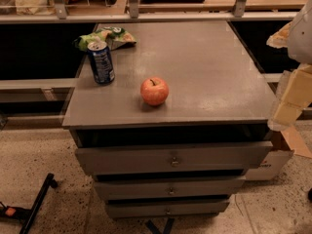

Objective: Pick apple

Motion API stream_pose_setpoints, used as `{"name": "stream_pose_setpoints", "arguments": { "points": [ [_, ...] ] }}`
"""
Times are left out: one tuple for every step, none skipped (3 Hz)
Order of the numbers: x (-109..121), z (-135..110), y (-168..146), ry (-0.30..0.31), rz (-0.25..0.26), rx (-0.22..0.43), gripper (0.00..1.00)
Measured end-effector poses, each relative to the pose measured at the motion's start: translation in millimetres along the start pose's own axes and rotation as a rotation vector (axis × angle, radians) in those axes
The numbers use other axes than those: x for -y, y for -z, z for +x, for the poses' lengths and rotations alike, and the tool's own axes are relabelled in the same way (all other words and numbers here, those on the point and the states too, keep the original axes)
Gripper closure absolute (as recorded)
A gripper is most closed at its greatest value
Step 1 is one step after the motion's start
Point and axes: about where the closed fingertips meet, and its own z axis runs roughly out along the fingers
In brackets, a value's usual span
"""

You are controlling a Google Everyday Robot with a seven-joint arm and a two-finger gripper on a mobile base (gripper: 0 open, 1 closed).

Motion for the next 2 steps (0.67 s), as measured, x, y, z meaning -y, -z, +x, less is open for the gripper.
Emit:
{"name": "stream_pose_setpoints", "arguments": {
  "points": [
    [0.0, 0.0, 0.0, 0.000, 0.000, 0.000, 0.00],
    [3.0, -9.0, -4.4, 0.015, -0.004, 0.005, 0.00]
  ]
}}
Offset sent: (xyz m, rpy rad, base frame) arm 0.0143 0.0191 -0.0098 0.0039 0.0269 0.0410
